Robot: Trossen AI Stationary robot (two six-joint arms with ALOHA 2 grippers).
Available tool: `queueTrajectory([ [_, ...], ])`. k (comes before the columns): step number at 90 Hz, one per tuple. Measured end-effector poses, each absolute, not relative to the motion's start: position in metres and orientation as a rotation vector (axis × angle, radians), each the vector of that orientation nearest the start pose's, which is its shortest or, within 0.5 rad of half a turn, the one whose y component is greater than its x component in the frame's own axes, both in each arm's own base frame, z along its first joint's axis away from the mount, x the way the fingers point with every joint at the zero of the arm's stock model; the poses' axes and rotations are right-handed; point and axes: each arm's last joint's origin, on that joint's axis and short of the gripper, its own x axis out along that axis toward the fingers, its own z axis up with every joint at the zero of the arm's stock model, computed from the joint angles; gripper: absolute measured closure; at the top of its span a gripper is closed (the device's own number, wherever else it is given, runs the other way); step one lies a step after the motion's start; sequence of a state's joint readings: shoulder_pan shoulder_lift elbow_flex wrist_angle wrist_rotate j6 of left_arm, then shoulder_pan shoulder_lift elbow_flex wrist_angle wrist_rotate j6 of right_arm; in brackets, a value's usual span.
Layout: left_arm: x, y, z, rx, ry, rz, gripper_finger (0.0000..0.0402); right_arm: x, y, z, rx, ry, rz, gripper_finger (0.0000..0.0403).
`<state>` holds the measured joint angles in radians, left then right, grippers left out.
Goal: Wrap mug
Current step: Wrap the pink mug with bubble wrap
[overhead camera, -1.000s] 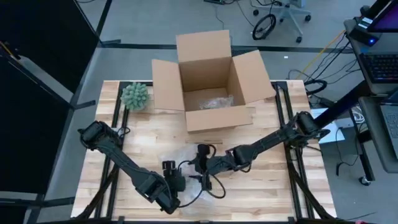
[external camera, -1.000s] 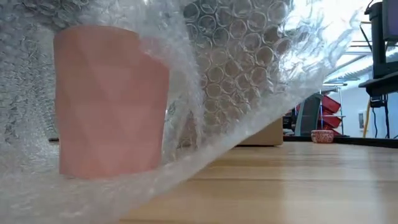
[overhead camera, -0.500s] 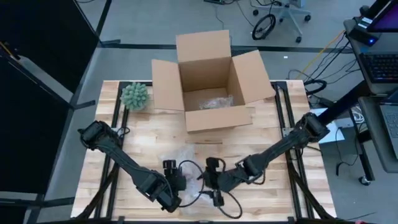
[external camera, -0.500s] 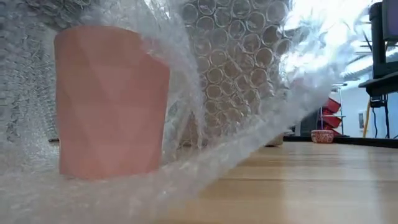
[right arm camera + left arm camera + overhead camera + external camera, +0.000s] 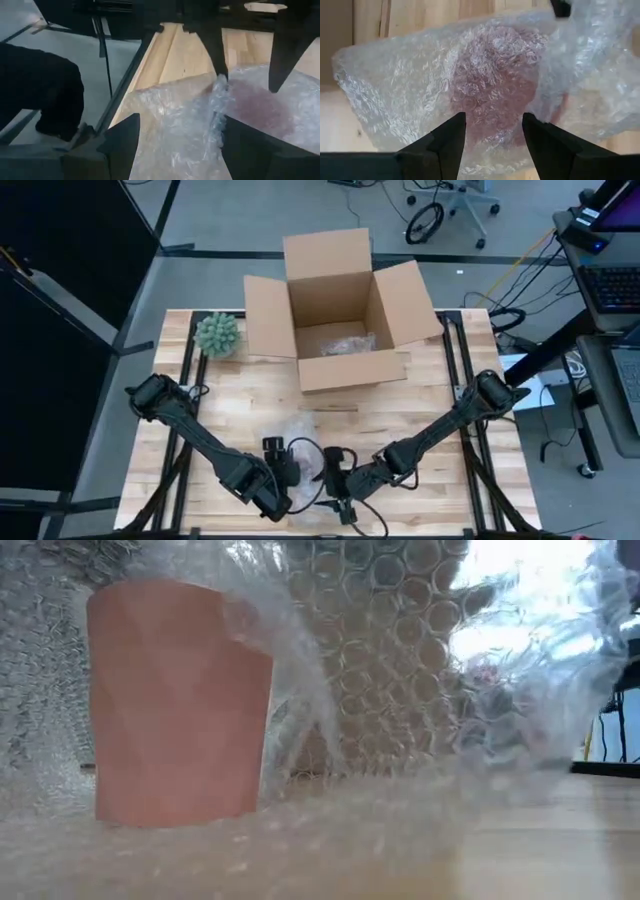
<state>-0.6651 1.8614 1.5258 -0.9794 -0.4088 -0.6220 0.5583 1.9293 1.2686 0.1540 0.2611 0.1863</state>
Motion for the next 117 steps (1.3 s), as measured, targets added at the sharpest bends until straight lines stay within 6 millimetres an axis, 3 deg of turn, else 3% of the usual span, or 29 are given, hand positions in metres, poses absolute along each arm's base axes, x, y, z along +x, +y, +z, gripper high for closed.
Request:
queueTrajectory([
  [22, 0.298, -0.227, 0.277, 0.093, 1.075, 0.103, 0.0215, 0.366, 0.22, 0.202, -0.034, 0.486, 0.25, 0.0167],
  [41, 0.293, -0.22, 0.303, 0.11, 0.939, 0.176, 0.0215, 0.364, 0.225, 0.204, -0.026, 0.465, 0.269, 0.0167],
  [76, 0.312, -0.202, 0.293, 0.054, 0.94, 0.283, 0.0215, 0.363, 0.229, 0.203, -0.025, 0.456, 0.306, 0.0167],
  [97, 0.312, -0.204, 0.291, 0.0, 1.02, 0.194, 0.0215, 0.363, 0.229, 0.203, -0.029, 0.456, 0.306, 0.0167],
  [117, 0.313, -0.201, 0.256, -0.015, 1.06, 0.185, 0.0215, 0.363, 0.229, 0.203, -0.021, 0.457, 0.304, 0.0167],
])
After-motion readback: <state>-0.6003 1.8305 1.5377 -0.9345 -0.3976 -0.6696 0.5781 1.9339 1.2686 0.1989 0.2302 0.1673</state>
